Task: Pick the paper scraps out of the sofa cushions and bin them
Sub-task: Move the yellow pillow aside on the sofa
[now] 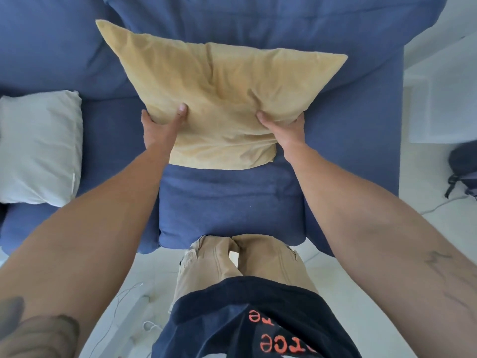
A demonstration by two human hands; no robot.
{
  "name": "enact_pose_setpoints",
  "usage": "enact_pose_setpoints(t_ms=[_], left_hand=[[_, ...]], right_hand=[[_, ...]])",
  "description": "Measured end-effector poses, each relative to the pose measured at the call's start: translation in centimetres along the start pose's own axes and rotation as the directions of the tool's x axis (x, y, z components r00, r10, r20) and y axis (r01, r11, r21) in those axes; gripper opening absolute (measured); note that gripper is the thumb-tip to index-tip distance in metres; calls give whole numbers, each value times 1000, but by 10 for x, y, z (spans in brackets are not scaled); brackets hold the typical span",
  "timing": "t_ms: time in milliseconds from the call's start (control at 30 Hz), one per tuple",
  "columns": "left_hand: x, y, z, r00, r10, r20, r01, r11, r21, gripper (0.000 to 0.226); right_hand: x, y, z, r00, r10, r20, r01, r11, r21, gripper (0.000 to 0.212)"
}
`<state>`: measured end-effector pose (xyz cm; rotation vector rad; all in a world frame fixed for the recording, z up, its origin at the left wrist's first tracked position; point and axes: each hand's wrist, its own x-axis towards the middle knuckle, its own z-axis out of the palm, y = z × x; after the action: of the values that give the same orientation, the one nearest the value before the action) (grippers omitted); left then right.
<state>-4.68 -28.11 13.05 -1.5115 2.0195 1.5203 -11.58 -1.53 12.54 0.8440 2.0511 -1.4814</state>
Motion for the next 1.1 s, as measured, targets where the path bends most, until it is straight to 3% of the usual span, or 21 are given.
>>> enact_pose_setpoints(t_ms=[233,367,433,733,1000,1100], left_hand=[[6,2,7,998,-16,-66,15,1000,-14,114],[2,-5,13,997,16,-72,-8,994,110,58],[-1,-8,14,995,25,-101,-9,988,156,41],[-31,-19,-25,978,84,-191,-69,994,85,37],[-49,-73,-104,941,-43,-334,1,992,-123,39],[-52,-98,-142,904,-113,-413,33,980,-196,41]], right_hand=[[15,3,3,999,40,13,-40,999,-15,141],[14,7,2,998,61,32,-60,998,-19,135],[7,4,3,997,66,33,-66,998,-7,132],[-36,-16,22,999,8,36,-10,999,39,131],[-89,-35,99,974,-94,205,118,987,-109,116],[-113,-41,145,945,-138,297,190,970,-154,121]])
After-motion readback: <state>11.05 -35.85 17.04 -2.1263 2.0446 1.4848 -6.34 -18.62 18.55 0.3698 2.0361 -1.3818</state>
